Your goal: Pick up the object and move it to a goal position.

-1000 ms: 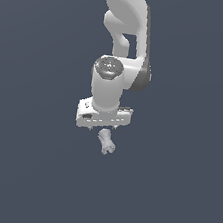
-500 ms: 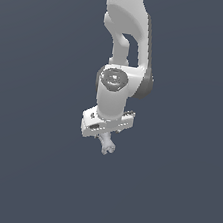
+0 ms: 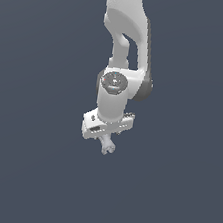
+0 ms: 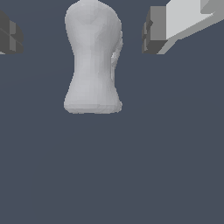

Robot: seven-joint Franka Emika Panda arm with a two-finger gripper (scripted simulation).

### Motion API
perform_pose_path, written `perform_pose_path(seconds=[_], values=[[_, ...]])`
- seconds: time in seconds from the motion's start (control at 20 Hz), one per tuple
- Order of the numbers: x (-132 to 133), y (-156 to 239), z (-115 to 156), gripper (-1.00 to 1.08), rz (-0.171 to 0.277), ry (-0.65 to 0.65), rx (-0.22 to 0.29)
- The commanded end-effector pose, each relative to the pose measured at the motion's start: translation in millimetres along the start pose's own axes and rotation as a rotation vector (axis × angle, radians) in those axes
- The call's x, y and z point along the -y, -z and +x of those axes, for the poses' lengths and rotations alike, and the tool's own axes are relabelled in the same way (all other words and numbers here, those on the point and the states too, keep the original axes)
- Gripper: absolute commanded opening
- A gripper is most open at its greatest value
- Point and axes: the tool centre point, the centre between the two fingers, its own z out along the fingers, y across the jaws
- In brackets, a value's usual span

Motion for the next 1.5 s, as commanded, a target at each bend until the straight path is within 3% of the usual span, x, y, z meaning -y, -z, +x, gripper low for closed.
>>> perform_pose_path(seconds=[0.0,0.55,0.6,1.45], values=[[1,-11,-1,1.00,0.001,0.001,0.001],[0,-42,0,1.00,0.001,0.004,0.001],[0,-42,0,-1.00,0.001,0.004,0.001],[-3,-30,-5,-1.00,0.001,0.004,0.001]])
